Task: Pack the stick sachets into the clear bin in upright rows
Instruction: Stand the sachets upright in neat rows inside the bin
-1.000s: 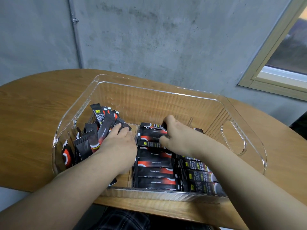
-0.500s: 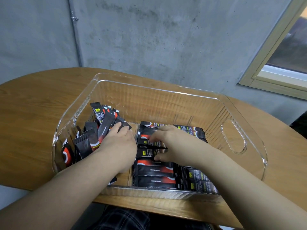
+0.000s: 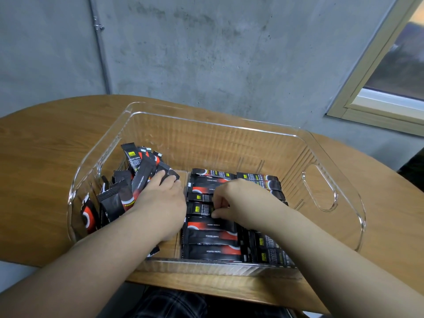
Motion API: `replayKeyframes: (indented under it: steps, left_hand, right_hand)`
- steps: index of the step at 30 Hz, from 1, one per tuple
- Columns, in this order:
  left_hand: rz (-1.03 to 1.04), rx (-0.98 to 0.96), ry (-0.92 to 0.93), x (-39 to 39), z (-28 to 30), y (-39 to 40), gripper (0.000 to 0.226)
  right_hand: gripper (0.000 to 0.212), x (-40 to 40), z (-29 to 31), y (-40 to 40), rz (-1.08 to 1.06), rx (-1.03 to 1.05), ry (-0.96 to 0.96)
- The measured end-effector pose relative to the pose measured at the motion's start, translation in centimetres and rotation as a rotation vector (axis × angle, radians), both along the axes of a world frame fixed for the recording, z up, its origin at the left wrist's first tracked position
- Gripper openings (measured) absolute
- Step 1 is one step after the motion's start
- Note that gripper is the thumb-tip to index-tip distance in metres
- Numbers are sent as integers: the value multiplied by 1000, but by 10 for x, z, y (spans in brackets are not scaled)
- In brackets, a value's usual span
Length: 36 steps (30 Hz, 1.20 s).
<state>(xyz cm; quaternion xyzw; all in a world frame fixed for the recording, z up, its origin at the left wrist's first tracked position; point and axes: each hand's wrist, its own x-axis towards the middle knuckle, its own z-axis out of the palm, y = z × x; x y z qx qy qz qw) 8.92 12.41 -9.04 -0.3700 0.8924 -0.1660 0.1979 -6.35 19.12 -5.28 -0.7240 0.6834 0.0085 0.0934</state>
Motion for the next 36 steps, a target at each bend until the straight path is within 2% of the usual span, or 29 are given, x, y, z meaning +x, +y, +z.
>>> replayKeyframes:
  steps: [5, 9, 13, 17, 21, 26, 28, 30, 33, 36]
  left_hand:
    - [3, 25, -62, -2, 5, 2, 63]
    - [9, 40, -74, -1, 6, 2, 67]
    - [7, 64, -75, -2, 8, 2, 71]
    - [10, 75, -65, -4, 8, 1, 68]
    - [34, 103, -66, -7, 7, -1, 70]
    - [12, 106, -58, -5, 8, -1, 70]
    - [9, 94, -55, -4, 8, -1, 71]
    - [4, 84, -51, -3, 7, 0, 72]
    - [-5, 84, -56, -3, 7, 0, 71]
    - [-5, 84, -56, -4, 7, 0, 70]
  right_hand:
    - [13, -8, 15, -18, -46, -52, -97]
    - [23, -4, 21, -52, -35, -92, -196]
    - [25, 15, 21, -89, -68, -20, -366]
    - [27, 32, 17, -113, -63, 80, -441]
    - [31, 40, 8, -125, -127, 231, -688]
    - [41, 41, -7, -129, -188, 265, -989]
    - [31, 41, -7, -128, -148, 263, -963]
    - [6, 40, -5, -127, -83, 276, -859]
    - [13, 37, 3, -127, 0, 288, -686]
    - [11, 34, 11, -126, 35, 356, -662]
